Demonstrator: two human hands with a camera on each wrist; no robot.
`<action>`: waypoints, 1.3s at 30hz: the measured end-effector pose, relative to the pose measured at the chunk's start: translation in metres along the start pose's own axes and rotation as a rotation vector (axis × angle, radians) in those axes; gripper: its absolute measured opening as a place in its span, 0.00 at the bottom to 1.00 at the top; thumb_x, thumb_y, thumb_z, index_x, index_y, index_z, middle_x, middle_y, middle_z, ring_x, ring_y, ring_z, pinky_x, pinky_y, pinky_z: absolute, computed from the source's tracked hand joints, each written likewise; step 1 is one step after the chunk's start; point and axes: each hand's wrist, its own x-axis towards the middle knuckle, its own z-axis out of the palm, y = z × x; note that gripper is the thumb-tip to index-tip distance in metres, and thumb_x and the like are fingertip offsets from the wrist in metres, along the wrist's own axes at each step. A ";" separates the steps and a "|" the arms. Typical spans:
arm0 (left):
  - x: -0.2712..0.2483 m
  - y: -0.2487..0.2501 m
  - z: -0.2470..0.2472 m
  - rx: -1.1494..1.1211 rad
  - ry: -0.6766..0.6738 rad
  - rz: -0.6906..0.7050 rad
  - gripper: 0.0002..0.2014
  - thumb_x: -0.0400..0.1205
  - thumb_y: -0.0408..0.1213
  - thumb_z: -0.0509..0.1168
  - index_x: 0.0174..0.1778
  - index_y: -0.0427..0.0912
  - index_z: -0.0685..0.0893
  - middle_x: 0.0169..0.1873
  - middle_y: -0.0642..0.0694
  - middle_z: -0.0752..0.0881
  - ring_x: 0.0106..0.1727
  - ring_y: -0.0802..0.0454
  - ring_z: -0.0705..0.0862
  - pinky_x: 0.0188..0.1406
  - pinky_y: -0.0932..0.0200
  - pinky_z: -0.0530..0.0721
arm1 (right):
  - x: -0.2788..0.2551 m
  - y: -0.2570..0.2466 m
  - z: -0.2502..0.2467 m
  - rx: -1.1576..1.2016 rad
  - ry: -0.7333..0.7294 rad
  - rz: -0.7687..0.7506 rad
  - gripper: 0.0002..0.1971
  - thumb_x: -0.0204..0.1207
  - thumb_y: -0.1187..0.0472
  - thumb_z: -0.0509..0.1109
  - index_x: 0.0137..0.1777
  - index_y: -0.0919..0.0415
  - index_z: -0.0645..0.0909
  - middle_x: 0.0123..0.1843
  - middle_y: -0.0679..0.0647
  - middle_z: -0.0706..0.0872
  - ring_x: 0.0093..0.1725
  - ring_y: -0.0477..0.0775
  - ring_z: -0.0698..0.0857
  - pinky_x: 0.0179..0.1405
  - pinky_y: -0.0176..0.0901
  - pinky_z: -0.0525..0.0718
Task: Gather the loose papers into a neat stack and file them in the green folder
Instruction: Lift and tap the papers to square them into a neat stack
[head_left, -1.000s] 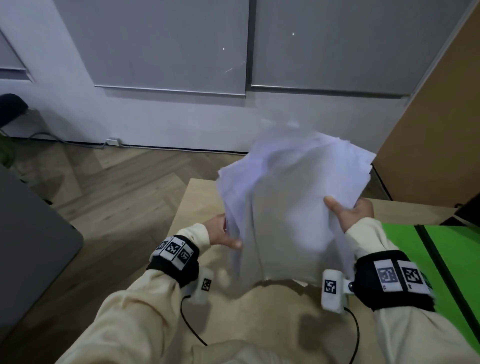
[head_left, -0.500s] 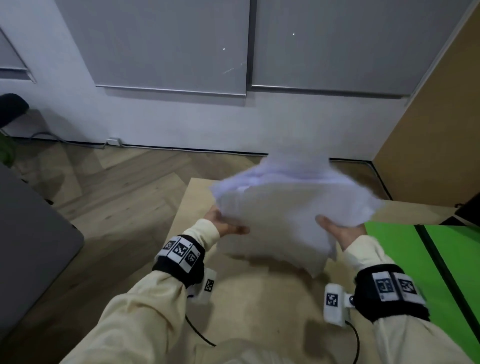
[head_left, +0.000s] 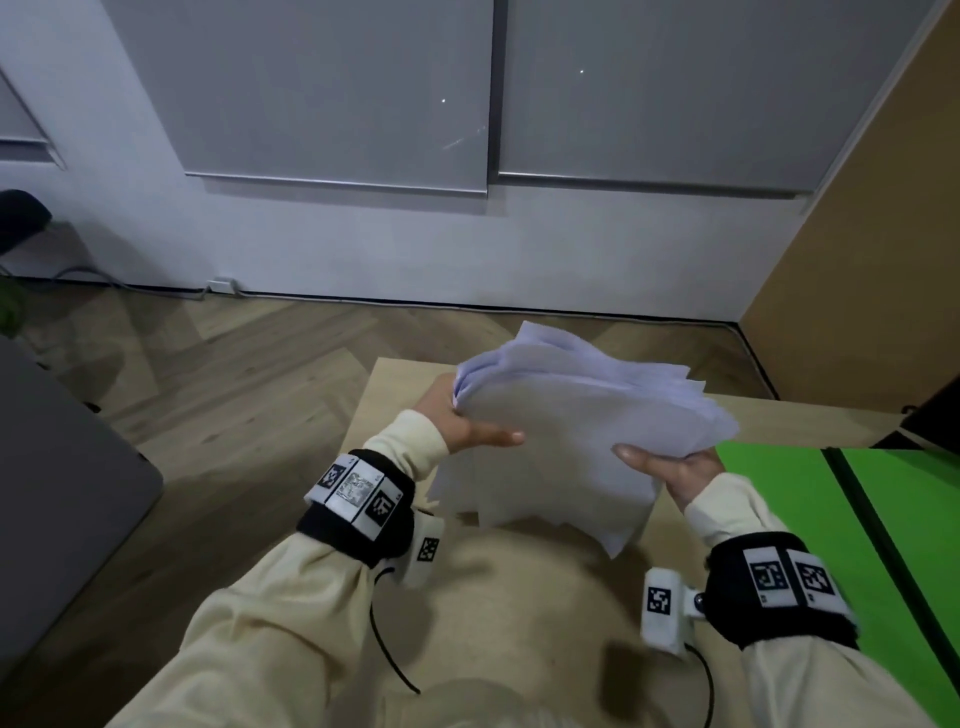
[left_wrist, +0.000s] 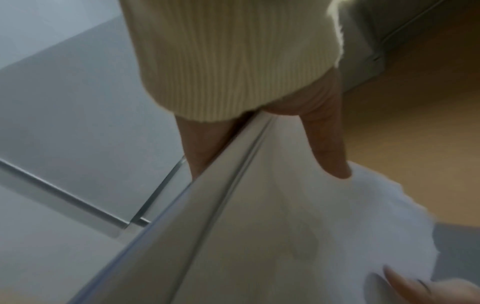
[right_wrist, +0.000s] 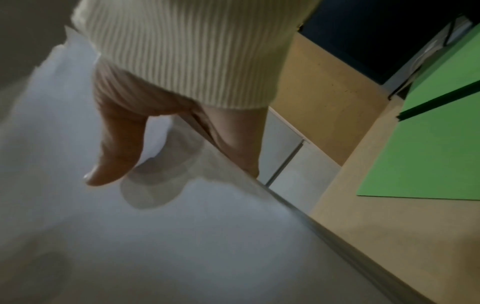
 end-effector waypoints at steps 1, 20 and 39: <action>0.001 -0.001 0.000 -0.013 0.028 0.013 0.37 0.51 0.46 0.83 0.58 0.51 0.81 0.55 0.46 0.88 0.57 0.50 0.86 0.60 0.54 0.84 | -0.002 -0.006 0.002 -0.002 0.002 -0.013 0.16 0.59 0.73 0.81 0.42 0.54 0.85 0.37 0.43 0.91 0.42 0.48 0.88 0.47 0.38 0.87; -0.003 0.015 0.025 -0.384 0.308 -0.049 0.23 0.60 0.69 0.59 0.38 0.58 0.85 0.36 0.61 0.84 0.36 0.72 0.84 0.36 0.77 0.81 | -0.019 -0.045 0.031 0.105 0.278 -0.253 0.09 0.64 0.60 0.81 0.35 0.55 0.81 0.25 0.35 0.84 0.18 0.24 0.79 0.23 0.18 0.78; 0.011 0.027 0.041 -0.325 0.784 -0.276 0.30 0.56 0.71 0.71 0.26 0.45 0.73 0.25 0.54 0.76 0.42 0.43 0.79 0.54 0.51 0.83 | -0.010 -0.065 0.063 0.240 0.583 -0.459 0.16 0.72 0.62 0.75 0.27 0.52 0.73 0.24 0.44 0.74 0.20 0.30 0.72 0.25 0.18 0.70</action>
